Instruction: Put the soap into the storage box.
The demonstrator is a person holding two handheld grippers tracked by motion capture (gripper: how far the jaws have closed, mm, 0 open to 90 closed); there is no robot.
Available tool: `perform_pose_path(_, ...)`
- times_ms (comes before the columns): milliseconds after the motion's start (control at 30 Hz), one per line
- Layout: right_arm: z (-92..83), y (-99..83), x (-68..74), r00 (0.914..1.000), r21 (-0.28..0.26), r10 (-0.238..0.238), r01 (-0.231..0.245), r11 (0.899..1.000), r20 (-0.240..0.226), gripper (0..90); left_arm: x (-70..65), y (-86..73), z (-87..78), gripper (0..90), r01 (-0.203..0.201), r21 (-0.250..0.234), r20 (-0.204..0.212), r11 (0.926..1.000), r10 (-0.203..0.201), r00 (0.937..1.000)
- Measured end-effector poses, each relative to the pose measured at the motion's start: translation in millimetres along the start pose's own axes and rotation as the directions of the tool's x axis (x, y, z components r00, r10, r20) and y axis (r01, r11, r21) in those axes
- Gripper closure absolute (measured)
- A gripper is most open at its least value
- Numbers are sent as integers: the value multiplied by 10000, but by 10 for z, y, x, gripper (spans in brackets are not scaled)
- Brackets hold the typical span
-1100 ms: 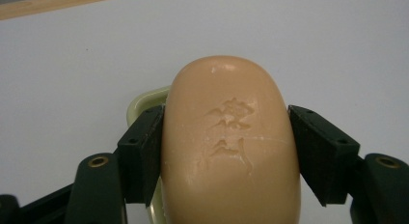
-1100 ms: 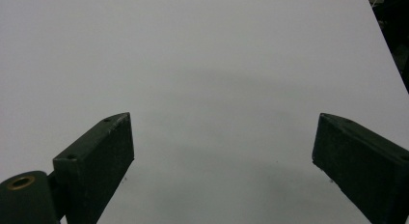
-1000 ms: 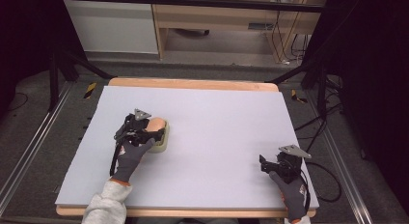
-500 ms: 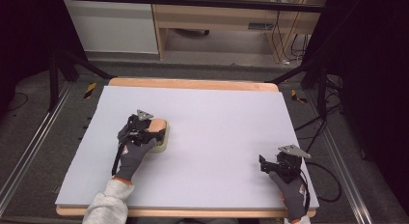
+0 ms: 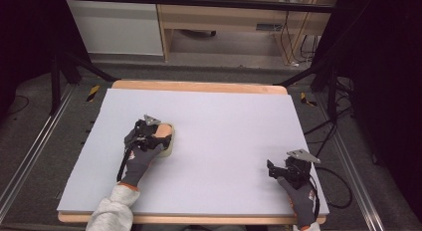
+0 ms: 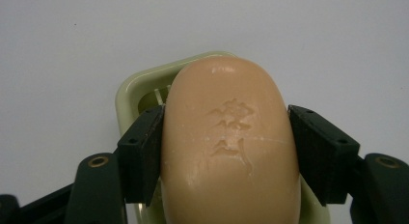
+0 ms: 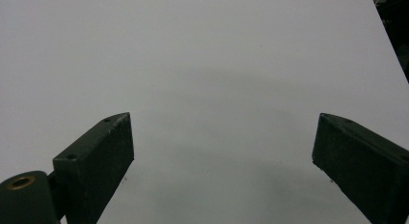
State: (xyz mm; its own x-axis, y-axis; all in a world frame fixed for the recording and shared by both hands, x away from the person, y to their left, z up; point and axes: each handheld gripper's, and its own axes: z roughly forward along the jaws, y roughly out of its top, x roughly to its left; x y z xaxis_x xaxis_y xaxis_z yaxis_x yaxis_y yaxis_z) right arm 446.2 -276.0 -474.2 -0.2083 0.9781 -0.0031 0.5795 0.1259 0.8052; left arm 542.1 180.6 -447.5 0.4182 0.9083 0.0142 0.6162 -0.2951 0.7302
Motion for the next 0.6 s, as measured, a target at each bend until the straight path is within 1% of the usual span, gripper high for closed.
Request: perform_pose_path(600, -2, 1, -2, 10000, 15, 13, -13, 10000, -37, 77, 15, -38, 49, 317, 142, 119, -195, 9998, -139, 9997)
